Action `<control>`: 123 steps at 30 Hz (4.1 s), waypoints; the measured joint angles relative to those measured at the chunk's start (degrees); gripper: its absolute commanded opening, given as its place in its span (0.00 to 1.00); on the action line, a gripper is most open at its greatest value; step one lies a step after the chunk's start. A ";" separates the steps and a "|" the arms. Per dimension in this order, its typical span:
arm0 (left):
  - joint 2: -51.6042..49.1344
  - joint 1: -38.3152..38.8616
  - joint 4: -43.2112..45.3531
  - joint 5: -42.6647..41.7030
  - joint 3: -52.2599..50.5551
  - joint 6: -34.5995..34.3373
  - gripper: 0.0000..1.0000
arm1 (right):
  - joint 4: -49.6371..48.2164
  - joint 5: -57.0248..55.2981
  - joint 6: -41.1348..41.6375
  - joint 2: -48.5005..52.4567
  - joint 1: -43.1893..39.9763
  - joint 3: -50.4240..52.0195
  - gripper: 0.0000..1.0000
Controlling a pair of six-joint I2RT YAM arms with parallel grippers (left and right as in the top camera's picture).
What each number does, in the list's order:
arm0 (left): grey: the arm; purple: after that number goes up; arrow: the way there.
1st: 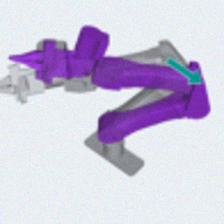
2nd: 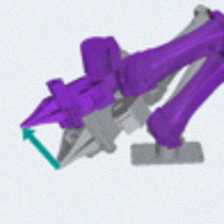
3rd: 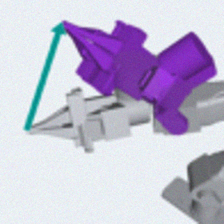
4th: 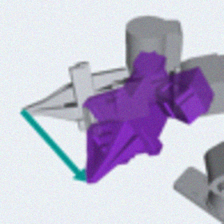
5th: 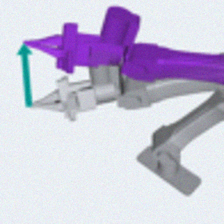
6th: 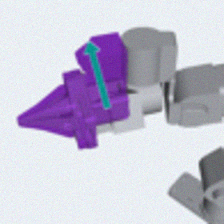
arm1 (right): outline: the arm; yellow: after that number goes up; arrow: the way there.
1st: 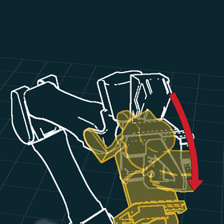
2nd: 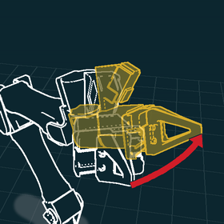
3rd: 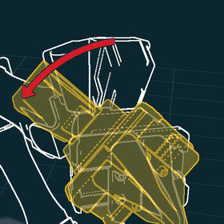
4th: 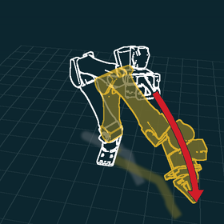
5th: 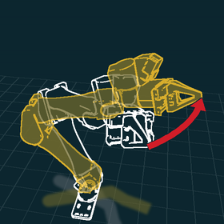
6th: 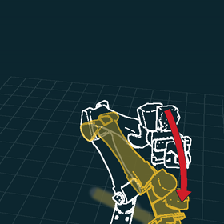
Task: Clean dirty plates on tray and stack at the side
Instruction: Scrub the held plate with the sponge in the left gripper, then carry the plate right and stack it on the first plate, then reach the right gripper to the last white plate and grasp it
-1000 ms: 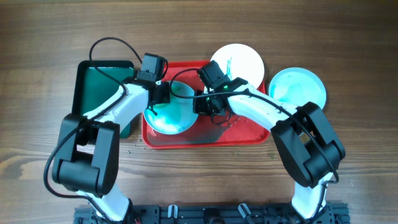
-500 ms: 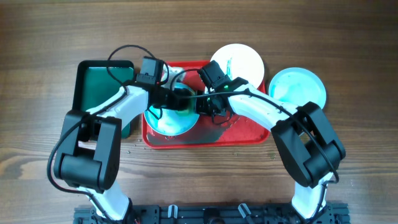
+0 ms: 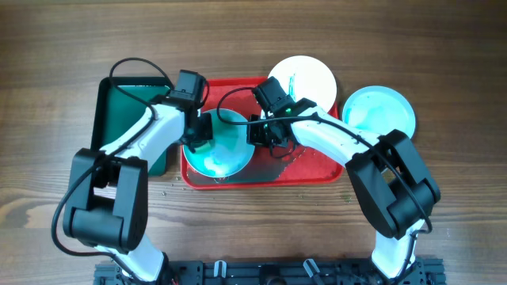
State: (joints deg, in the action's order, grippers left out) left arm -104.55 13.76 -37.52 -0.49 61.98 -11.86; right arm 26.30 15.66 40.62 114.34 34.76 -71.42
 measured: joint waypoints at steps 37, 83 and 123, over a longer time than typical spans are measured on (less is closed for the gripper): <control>5.88 -2.60 -12.44 7.06 16.31 -4.00 0.04 | -0.55 1.46 -0.39 0.81 -0.22 0.00 0.04; 0.39 -2.97 -9.84 0.55 16.31 -4.83 0.04 | 16.50 -95.82 -20.76 -21.14 25.20 0.00 0.04; 0.39 -2.95 -10.91 -2.67 16.31 -5.68 0.04 | 18.14 -19.85 -17.46 -14.47 -49.99 2.45 0.04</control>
State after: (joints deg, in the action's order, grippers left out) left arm -104.16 10.81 -48.42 -3.16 78.28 -17.54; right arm 44.45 -4.19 23.16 99.88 -15.22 -68.97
